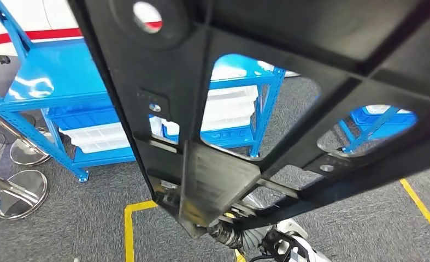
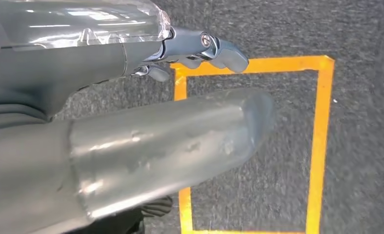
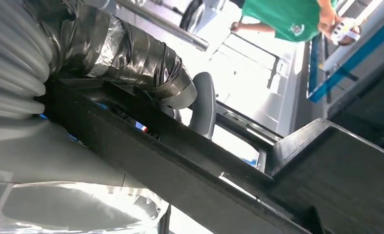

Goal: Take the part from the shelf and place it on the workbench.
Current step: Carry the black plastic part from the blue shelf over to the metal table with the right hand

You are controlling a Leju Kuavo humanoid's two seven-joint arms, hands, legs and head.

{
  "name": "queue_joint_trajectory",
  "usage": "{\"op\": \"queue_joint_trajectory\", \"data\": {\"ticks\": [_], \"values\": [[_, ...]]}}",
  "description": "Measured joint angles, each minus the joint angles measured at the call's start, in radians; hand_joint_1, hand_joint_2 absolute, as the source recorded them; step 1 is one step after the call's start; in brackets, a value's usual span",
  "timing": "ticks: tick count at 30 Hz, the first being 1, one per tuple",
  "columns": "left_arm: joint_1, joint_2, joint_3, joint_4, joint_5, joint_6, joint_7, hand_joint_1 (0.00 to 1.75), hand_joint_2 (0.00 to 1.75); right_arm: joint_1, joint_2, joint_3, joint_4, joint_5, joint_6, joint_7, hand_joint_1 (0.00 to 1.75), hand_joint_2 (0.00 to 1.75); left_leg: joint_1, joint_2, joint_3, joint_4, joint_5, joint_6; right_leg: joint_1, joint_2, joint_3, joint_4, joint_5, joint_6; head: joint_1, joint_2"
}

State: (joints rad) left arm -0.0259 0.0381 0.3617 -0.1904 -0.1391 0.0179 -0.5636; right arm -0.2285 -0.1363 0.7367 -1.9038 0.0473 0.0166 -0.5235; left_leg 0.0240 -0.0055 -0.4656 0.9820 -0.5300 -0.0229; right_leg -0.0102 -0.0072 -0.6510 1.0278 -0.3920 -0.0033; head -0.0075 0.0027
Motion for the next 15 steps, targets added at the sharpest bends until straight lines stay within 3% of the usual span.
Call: {"op": "queue_joint_trajectory", "data": {"ticks": [2, 3, 6, 7, 8, 9, 10, 12, 14, 15], "values": [[0.001, 0.0, 0.0, 0.0, -0.002, 0.0, 0.0, 0.0, 0.0, -0.001, 0.0, 0.0, 0.006, 0.002, 0.01, 0.015, 1.75, 1.75, 0.001, 0.003, -0.014, 0.0, 0.014, 0.018, -0.002, 0.001, -0.008, 0.004, -0.004, 0.012, 0.0, 0.0], [0.001, 0.0, 0.001, 0.0, -0.003, 0.0, 0.0, 0.0, 0.0, -0.002, -0.001, 0.0, 0.01, -0.003, 0.023, 0.026, 1.75, 1.75, 0.001, 0.007, -0.024, 0.0, 0.024, 0.029, -0.004, 0.002, -0.017, 0.024, -0.031, 0.016, 0.0, 0.0], [-0.001, 0.0, 0.002, 0.0, -0.006, 0.0, -0.001, 0.0, 0.0, -0.003, -0.006, 0.002, 0.027, -0.049, 0.091, 0.044, 1.75, 1.75, -0.005, 0.015, -0.062, 0.004, 0.052, 0.052, -0.005, 0.003, -0.062, 0.192, -0.174, 0.019, 0.0, 0.0], [0.0, 0.0, 0.002, 0.0, -0.007, 0.0, -0.001, 0.0, 0.0, 0.0, -0.01, 0.003, 0.031, -0.067, 0.112, 0.043, 1.75, 1.75, -0.009, 0.015, -0.076, 0.008, 0.06, 0.055, -0.004, 0.003, -0.072, 0.251, -0.2, 0.019, 0.0, 0.0], [0.0, 0.0, 0.003, 0.0, -0.007, 0.0, -0.001, 0.0, 0.0, 0.003, -0.014, 0.004, 0.032, -0.083, 0.127, 0.041, 1.75, 1.75, -0.012, 0.016, -0.09, 0.012, 0.067, 0.056, -0.003, 0.004, -0.071, 0.287, -0.203, 0.018, 0.0, 0.0], [0.001, 0.0, 0.003, 0.0, -0.007, 0.0, -0.001, 0.0, 0.0, 0.007, -0.018, 0.005, 0.033, -0.097, 0.139, 0.039, 1.75, 1.75, -0.016, 0.016, -0.103, 0.016, 0.074, 0.057, -0.001, 0.004, -0.054, 0.29, -0.185, 0.014, 0.0, 0.0], [0.002, 0.0, 0.004, 0.0, -0.007, 0.0, -0.001, 0.0, 0.0, 0.01, -0.021, 0.004, 0.033, -0.109, 0.147, 0.038, 1.75, 1.75, -0.02, 0.015, -0.115, 0.02, 0.08, 0.057, 0.002, 0.004, -0.02, 0.257, -0.157, 0.006, 0.0, 0.0], [0.002, -0.002, 0.007, 0.0, -0.009, 0.0, -0.001, 0.0, 0.0, 0.016, -0.022, 0.002, 0.031, -0.129, 0.159, 0.032, 1.75, 1.75, -0.025, 0.015, -0.133, 0.028, 0.089, 0.054, 0.012, 0.005, 0.08, 0.119, -0.125, -0.019, 0.0, 0.0], [0.001, -0.005, 0.009, 0.0, -0.015, 0.0, -0.002, 0.0, 0.0, 0.021, -0.022, -0.001, 0.024, -0.136, 0.165, 0.019, 1.75, 1.75, -0.025, 0.015, -0.141, 0.031, 0.101, 0.047, 0.021, 0.005, 0.149, 0.007, -0.133, -0.032, 0.0, 0.0], [0.001, -0.005, 0.01, 0.0, -0.017, 0.0, -0.001, 0.0, 0.0, 0.023, -0.022, -0.002, 0.02, -0.135, 0.167, 0.011, 1.75, 1.75, -0.024, 0.016, -0.143, 0.028, 0.107, 0.041, 0.023, 0.004, 0.158, -0.016, -0.138, -0.032, 0.0, 0.0]]}}
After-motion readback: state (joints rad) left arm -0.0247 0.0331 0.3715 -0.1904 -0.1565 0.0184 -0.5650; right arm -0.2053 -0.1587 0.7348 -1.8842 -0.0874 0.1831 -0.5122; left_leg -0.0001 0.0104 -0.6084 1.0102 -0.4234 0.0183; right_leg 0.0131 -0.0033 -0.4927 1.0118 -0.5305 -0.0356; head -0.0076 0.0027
